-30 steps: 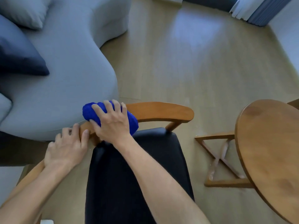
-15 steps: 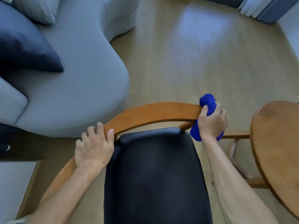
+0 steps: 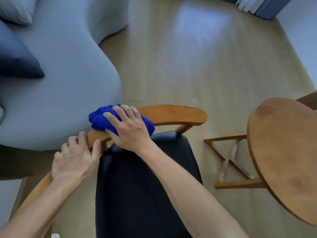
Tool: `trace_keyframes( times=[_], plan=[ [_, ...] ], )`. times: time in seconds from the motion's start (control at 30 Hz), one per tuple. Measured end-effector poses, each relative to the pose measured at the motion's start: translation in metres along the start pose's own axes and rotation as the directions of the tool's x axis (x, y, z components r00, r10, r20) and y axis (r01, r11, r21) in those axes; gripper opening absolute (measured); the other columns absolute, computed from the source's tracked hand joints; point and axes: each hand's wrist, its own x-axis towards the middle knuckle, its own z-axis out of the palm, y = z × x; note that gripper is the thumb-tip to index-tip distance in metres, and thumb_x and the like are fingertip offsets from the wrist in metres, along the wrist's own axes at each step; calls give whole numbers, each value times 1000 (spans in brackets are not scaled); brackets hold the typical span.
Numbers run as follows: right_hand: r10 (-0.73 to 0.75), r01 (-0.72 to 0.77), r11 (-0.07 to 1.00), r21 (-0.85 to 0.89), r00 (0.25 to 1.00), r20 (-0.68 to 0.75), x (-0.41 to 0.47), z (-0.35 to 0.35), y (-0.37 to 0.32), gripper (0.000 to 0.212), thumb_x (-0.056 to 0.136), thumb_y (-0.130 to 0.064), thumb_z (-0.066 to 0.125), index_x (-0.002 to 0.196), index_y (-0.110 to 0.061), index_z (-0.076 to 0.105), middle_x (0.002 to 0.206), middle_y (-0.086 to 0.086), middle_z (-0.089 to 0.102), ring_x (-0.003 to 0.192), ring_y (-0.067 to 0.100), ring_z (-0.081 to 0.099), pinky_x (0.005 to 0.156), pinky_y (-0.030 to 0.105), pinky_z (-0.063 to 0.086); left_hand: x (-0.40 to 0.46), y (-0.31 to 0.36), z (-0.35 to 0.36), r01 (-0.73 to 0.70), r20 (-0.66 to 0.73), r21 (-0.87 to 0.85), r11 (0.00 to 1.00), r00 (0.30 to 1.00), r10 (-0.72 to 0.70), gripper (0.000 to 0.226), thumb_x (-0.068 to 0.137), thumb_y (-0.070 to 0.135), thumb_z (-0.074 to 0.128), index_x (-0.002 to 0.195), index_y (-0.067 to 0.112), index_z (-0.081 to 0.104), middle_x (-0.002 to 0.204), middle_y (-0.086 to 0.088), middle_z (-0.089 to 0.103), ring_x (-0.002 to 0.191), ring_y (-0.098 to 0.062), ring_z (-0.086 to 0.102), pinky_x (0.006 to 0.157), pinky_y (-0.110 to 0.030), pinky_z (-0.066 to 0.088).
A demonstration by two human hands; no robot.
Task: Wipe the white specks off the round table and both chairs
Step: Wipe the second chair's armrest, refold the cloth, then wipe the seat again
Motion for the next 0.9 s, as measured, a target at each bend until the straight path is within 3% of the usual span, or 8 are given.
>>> trace_keyframes(
  times=[0.2, 0.33, 0.4, 0.5, 0.6, 0.7, 0.8, 0.9],
  plan=[
    [379, -389, 890, -238, 921, -88, -53, -75, 153, 39, 89, -37, 51, 119, -14, 61, 117, 11, 60, 103, 34, 54, 88, 45, 44, -3, 0, -5, -15, -44, -13, 1000, 999, 15, 59, 93, 57, 19, 122, 10, 39, 106, -21, 54, 88, -38, 56, 71, -46, 43],
    [777, -758, 626, -184, 627, 57, -82, -114, 199, 37, 99, -35, 41, 128, -14, 51, 116, 12, 58, 105, 32, 53, 93, 45, 42, -3, -2, -5, -14, -27, -29, 999, 1000, 14, 65, 91, 59, 15, 126, 9, 38, 109, -20, 54, 91, -38, 56, 73, -47, 45],
    [832, -805, 555, -208, 539, 135, -102, -131, 201, 35, 100, -33, 40, 128, -13, 50, 117, 12, 58, 107, 31, 53, 95, 48, 41, -3, -3, -3, -16, -30, -33, 999, 999, 15, 68, 91, 60, 13, 129, 10, 37, 111, -19, 55, 93, -36, 56, 75, -47, 46],
    [834, -839, 513, 183, 537, 125, -119, -165, 168, 24, 100, -25, 46, 122, -16, 53, 109, 3, 62, 102, 22, 58, 92, 42, 46, -6, -3, -11, 18, 54, 0, 1000, 998, -18, 72, 89, 63, 8, 136, 13, 30, 124, -20, 50, 108, -37, 51, 86, -51, 44],
    [855, -758, 367, 539, 503, 125, -112, -203, 106, 17, 102, -20, 47, 118, -18, 53, 99, -9, 62, 86, -3, 60, 80, 20, 45, -12, 12, -38, 79, 170, 102, 992, 981, -96, 73, 94, 61, 14, 152, 17, 4, 156, -17, 15, 143, -37, 14, 112, -57, 20],
    [819, -619, 148, 772, 514, 256, -102, -232, 46, 18, 102, -18, 47, 116, -18, 59, 103, -2, 67, 93, 8, 62, 89, 33, 48, -35, 55, -84, -102, 166, -147, 984, 978, 126, 75, 93, 51, 41, 152, 19, 6, 159, -8, 11, 146, -28, 9, 117, -49, 16],
    [701, -488, -156, 859, 558, 444, -91, -265, -7, 26, 99, -22, 51, 121, -13, 62, 113, 9, 67, 103, 26, 60, 92, 44, 45, -70, 96, -149, -136, 230, -714, 687, 881, 413, 75, 85, 46, 63, 147, 27, 26, 150, 6, 36, 138, -14, 33, 114, -39, 29],
    [522, -372, -433, 821, 639, 565, -79, -304, -51, 42, 96, -26, 47, 133, -9, 54, 130, 17, 61, 117, 35, 57, 101, 49, 44, -107, 110, -210, -13, 230, -931, 365, 755, 614, 62, 79, 35, 74, 133, 26, 46, 129, 9, 59, 119, -8, 55, 105, -38, 44]
  ],
)
